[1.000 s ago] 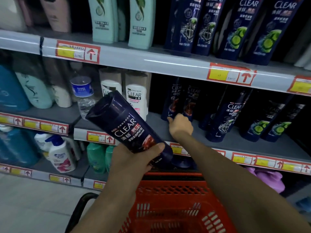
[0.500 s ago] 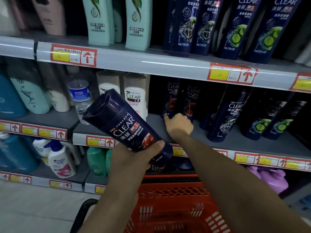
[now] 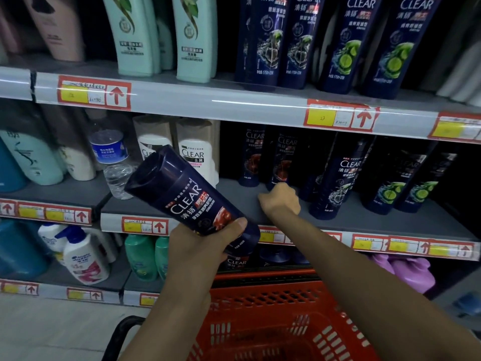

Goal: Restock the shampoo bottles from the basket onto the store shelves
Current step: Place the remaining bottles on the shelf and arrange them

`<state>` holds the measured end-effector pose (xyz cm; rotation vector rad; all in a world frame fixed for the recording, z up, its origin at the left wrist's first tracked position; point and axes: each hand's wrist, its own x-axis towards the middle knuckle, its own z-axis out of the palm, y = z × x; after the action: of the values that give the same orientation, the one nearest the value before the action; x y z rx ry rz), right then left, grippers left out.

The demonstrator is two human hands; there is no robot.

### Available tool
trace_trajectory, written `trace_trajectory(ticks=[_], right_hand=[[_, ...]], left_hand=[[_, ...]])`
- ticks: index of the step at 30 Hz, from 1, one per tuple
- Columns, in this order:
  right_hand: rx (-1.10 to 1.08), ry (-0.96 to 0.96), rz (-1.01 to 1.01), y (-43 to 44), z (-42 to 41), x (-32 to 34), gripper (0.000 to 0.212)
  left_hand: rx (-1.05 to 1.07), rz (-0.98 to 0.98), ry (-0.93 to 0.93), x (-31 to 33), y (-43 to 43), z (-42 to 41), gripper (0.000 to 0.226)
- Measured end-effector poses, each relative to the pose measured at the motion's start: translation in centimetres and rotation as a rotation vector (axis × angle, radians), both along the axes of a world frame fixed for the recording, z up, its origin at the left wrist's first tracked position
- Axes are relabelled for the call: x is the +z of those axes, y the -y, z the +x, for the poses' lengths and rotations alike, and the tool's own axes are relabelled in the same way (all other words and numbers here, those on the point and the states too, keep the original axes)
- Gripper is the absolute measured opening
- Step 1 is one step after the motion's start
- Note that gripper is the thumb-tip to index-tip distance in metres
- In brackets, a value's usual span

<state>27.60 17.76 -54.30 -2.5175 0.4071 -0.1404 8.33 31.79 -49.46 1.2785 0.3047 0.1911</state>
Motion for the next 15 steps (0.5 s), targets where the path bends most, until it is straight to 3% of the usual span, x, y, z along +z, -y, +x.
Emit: trace_trajectory(ticks=[5,15], right_hand=[[-0.111,0.114,0.108,2.0,0.1,0.1,0.061],[-0.040,0.151,-0.138,1.5,1.2,-0.5,0.034]], left_hand=[[0.032,0.018,-0.023,0.3,-0.2,-0.3,0.036],[0.036,0.070,-0.031,0.1,0.2,0.1,0.034]])
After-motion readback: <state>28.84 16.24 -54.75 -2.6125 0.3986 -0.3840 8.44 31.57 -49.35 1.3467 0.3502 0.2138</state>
